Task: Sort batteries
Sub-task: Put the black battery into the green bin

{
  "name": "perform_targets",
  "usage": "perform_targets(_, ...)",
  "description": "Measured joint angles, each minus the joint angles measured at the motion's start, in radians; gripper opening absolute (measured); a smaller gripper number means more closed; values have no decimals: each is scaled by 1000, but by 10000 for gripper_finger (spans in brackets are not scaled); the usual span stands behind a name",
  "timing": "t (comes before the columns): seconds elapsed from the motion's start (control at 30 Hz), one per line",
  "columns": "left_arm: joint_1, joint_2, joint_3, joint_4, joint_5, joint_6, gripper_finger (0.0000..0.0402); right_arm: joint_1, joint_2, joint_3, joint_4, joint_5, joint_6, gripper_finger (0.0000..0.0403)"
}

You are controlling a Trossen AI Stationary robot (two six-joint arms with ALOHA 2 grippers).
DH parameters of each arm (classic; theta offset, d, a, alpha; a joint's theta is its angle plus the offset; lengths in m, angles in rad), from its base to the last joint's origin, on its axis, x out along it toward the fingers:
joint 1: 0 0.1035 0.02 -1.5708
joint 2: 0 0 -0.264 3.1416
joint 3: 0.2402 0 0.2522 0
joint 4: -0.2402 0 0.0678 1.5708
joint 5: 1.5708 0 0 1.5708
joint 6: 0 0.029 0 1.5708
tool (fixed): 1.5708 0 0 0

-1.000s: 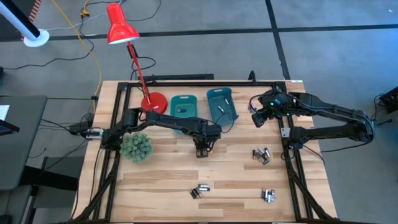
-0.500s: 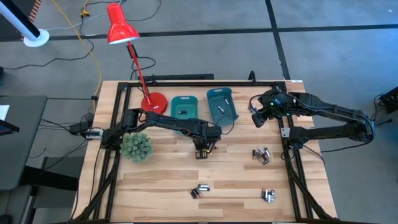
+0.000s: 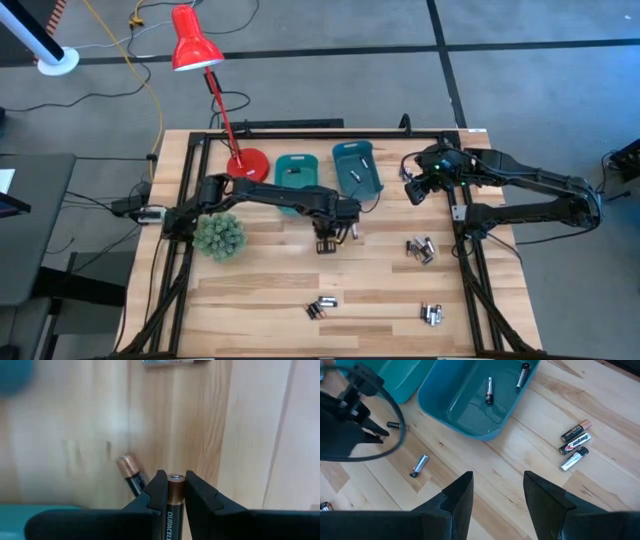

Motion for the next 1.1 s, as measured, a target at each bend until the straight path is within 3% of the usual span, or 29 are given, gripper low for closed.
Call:
perform_targets(0.17, 24, -9, 84, -70, 0, 4, 36, 0, 0, 0, 0, 0, 0, 189)
perform_targets(0.43, 146, -151, 56, -43, -12, 55, 36, 0, 0, 0, -1, 0, 4, 189)
perform_targets(0.7, 300, -270, -159, 90, 23, 80, 36, 0, 0, 0, 0, 0, 7, 189)
perform_targets(1.1, 434, -278, -389, 216, 144, 201, 36, -1, 0, 0, 1, 0, 62, 189)
